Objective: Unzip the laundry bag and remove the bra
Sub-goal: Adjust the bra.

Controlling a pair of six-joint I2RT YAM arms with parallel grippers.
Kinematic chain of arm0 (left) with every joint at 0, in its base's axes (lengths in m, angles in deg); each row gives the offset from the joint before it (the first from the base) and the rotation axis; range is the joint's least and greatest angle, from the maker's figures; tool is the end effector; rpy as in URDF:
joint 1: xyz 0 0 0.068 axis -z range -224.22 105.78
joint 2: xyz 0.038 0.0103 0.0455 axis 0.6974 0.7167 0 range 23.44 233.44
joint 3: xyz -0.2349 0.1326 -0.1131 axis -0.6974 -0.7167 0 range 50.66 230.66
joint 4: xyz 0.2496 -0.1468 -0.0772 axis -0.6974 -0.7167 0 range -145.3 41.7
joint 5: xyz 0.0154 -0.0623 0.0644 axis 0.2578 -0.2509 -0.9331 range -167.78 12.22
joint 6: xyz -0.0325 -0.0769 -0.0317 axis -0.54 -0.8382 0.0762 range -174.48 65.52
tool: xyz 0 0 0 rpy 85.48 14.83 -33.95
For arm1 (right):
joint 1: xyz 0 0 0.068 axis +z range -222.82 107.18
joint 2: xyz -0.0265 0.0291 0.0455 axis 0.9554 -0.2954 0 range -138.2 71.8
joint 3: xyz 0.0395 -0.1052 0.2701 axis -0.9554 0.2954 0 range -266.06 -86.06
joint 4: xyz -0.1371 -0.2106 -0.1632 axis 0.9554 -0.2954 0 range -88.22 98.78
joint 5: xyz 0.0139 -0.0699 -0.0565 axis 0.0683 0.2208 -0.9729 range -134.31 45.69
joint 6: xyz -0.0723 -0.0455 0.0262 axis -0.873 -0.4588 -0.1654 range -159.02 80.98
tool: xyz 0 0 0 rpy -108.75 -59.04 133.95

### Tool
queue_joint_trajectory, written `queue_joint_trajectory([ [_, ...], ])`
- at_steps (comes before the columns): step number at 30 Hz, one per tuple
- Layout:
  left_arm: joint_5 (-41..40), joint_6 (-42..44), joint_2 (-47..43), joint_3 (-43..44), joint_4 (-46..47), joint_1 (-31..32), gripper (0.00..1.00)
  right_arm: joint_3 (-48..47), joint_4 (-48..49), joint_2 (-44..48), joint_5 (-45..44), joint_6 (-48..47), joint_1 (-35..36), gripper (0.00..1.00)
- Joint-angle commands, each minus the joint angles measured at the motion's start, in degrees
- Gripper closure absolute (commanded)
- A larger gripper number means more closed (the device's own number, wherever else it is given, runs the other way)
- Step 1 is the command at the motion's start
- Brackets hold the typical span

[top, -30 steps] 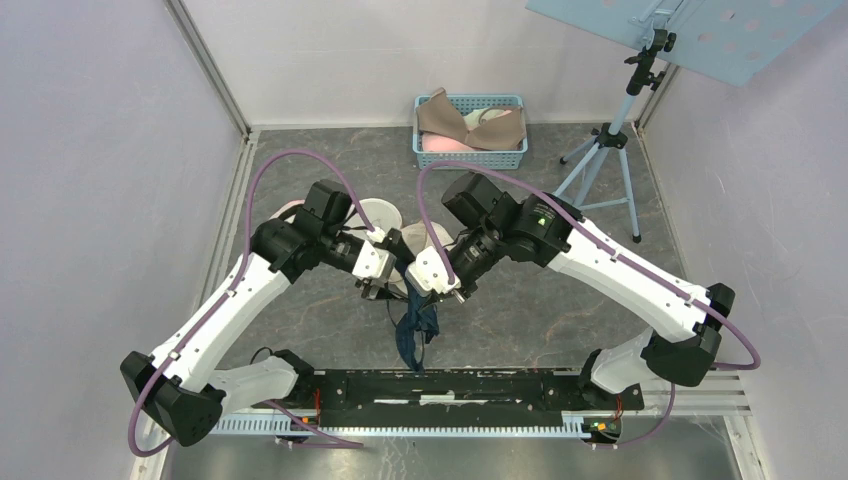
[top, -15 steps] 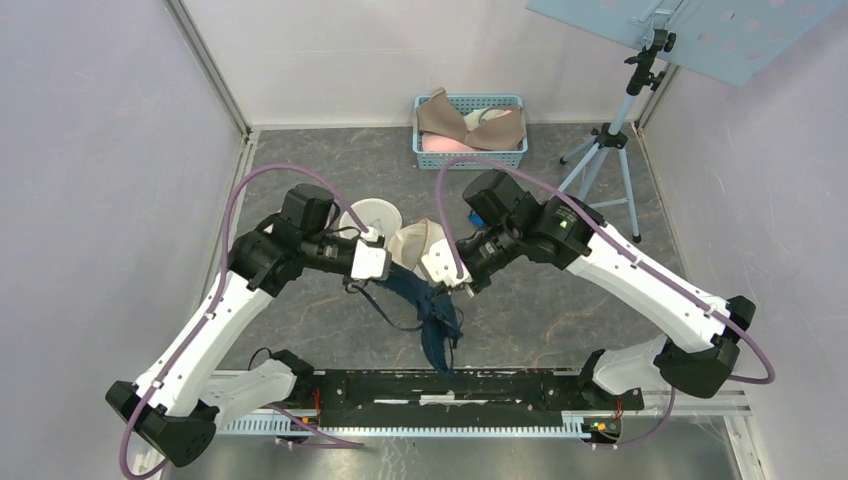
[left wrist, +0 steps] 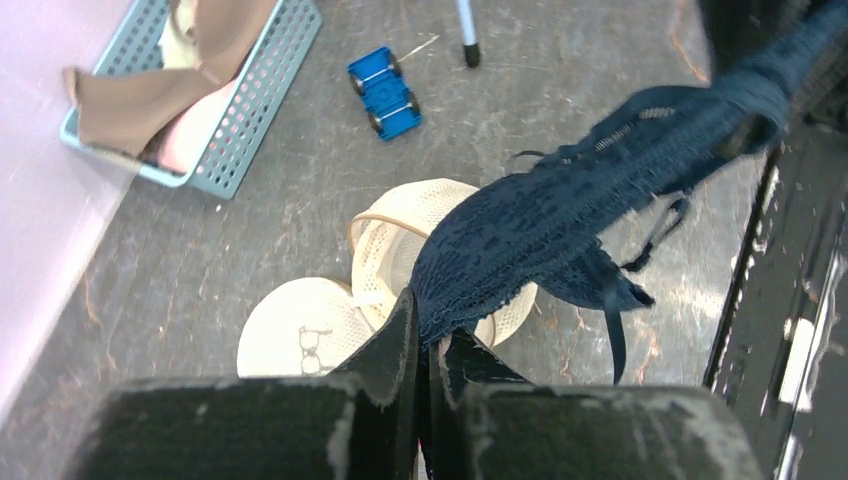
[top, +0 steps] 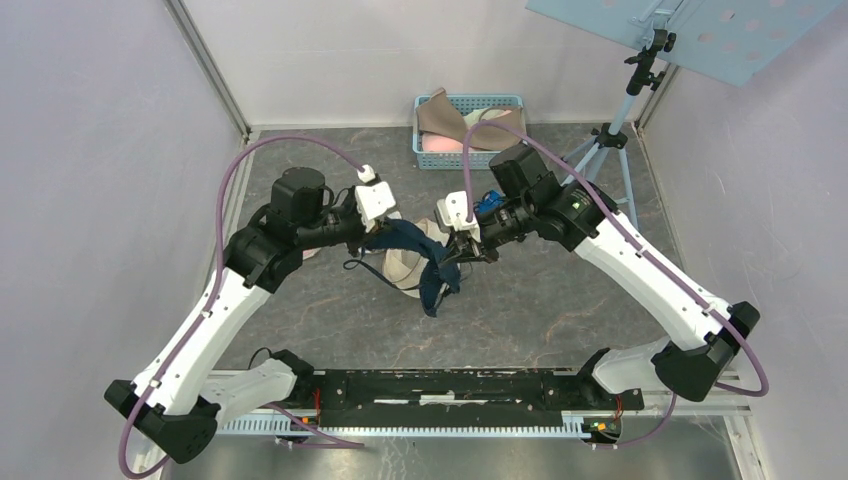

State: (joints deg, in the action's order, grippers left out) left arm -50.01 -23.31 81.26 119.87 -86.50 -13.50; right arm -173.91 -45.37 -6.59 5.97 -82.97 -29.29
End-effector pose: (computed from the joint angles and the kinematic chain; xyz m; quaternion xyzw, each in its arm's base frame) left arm 0.2094 -0.1674 0.4041 0.5330 0.6445 -0.2024 0.5094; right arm 0.1922 0.2670 0.4103 -0.6958 0.4905 0.3907 0.3501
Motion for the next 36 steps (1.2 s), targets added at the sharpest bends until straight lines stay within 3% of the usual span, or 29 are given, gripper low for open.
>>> queue_joint_trajectory([
  [1, -11.7, -16.2, 1.0, 3.9, 4.7, -0.7, 0.98, 1.5, 5.2, 1.1, 4.6, 8.1, -1.1, 1.0],
  [3, -10.5, -19.7, 0.5, 3.8, 5.4, -0.6, 0.98, 3.2, 10.0, 1.8, 4.2, 12.8, -1.7, 1.0],
  [9, 3.4, -29.2, 0.6, 3.2, 8.4, -0.6, 0.98, 10.8, 28.8, 5.7, 0.0, 25.0, -1.9, 1.0],
  [14, 11.5, -28.6, -0.8, 1.1, 10.3, -0.6, 0.98, 12.5, 32.1, 7.5, -5.6, 24.9, -1.9, 0.91],
  [18, 13.6, -28.4, -0.5, 0.9, 9.7, -0.6, 0.98, 16.3, 36.1, 11.6, -9.2, 24.2, -1.9, 0.76],
  [22, 14.0, -27.3, 0.6, 1.5, 8.2, -0.8, 0.98, 16.8, 33.9, 14.0, -12.1, 20.3, -1.9, 0.57],
  [28, 17.0, -27.6, 2.0, 1.9, 7.8, -1.2, 0.98, 19.4, 34.3, 18.5, -16.8, 18.3, -1.9, 0.51],
  [33, 20.9, -28.8, 3.6, 2.9, 8.3, -4.0, 0.98, 22.9, 33.3, 21.9, -17.3, 17.3, -1.9, 0.33],
  [36, 25.2, -27.0, 3.8, 3.5, 8.9, -6.0, 0.98, 25.7, 34.1, 24.1, -19.8, 18.2, -1.9, 0.15],
])
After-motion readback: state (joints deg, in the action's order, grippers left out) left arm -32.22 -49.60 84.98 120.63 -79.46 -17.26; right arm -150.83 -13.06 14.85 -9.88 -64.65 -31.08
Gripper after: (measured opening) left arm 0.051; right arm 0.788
